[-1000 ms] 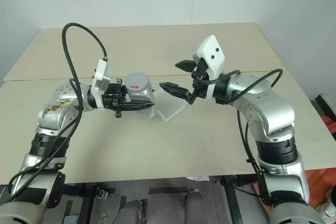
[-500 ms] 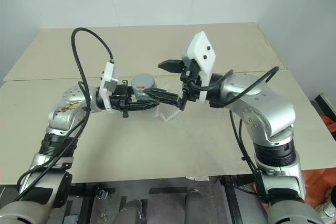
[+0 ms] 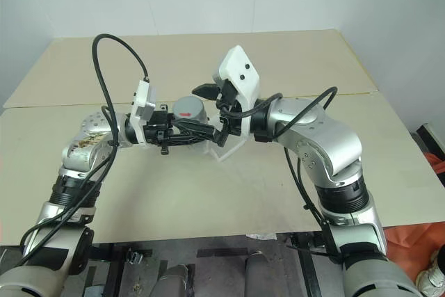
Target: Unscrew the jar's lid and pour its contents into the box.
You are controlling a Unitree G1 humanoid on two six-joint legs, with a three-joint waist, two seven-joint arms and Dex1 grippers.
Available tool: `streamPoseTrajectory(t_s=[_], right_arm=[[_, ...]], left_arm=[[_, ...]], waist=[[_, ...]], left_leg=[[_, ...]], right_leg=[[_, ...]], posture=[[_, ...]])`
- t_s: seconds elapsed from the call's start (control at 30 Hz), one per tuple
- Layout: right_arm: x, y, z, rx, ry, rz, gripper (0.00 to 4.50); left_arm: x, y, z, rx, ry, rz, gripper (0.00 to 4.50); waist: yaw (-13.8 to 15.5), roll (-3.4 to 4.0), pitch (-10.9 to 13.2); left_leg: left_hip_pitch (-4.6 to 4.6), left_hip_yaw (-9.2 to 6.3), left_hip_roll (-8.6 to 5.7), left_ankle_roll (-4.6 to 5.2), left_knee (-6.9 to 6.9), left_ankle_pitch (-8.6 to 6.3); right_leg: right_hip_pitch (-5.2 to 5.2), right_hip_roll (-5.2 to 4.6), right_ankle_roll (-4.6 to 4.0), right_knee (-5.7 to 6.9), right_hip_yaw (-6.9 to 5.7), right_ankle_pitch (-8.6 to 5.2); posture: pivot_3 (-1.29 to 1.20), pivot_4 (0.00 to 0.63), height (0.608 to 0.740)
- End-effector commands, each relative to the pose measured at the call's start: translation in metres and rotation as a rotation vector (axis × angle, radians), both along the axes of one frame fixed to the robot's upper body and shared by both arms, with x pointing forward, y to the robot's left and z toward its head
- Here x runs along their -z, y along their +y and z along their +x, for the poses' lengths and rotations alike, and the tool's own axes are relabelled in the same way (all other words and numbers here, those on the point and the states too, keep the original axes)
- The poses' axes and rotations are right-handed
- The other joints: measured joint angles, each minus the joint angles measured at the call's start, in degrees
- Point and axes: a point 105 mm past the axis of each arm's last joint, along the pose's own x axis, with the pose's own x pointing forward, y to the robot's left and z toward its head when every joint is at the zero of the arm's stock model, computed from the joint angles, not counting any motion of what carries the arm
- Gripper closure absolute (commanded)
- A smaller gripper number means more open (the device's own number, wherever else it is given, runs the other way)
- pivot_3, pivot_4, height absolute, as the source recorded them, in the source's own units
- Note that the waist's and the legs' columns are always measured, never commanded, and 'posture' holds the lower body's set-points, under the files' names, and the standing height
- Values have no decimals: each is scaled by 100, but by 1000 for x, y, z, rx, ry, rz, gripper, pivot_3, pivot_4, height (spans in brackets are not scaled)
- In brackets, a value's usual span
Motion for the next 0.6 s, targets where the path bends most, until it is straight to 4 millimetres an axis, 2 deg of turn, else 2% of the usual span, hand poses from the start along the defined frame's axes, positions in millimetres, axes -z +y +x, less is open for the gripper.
streamPoseTrajectory(t_s=[0.03,0.17,0.27,0.37,0.4,0.6], right_arm=[[-13,4,-5,-17,-49,16,13],[-11,4,-6,-23,-47,12,13],[-12,4,-6,-23,-50,16,550],[-13,4,-6,-29,-52,19,1595],[-13,4,-6,-29,-51,18,1751],[-19,0,-4,-22,-28,39,1751]], left_arm=[[-11,1,-5,11,-53,-5,2580],[-10,1,-5,9,-51,-4,2580],[-10,1,-6,10,-50,-4,2580],[-10,1,-6,11,-48,-4,2580],[-10,1,-6,11,-48,-4,2580],[-7,2,-6,13,-42,3,2580]], waist=[[1,0,0],[0,0,0],[-1,0,0],[0,0,0],[0,0,0],[-2,0,0]], left_leg=[[0,0,0,0,0,0],[0,0,0,0,0,0],[0,0,0,0,0,0],[0,0,0,0,0,0],[0,0,0,0,0,0],[0,0,0,0,0,0]], right_leg=[[0,0,0,0,0,0],[0,0,0,1,0,0],[0,0,0,1,0,0],[0,0,0,1,0,0],[0,0,0,1,0,0],[0,0,0,1,0,0]], posture=[[0,150,740],[0,150,740],[0,150,740],[0,150,740],[0,150,740],[0,150,740]])
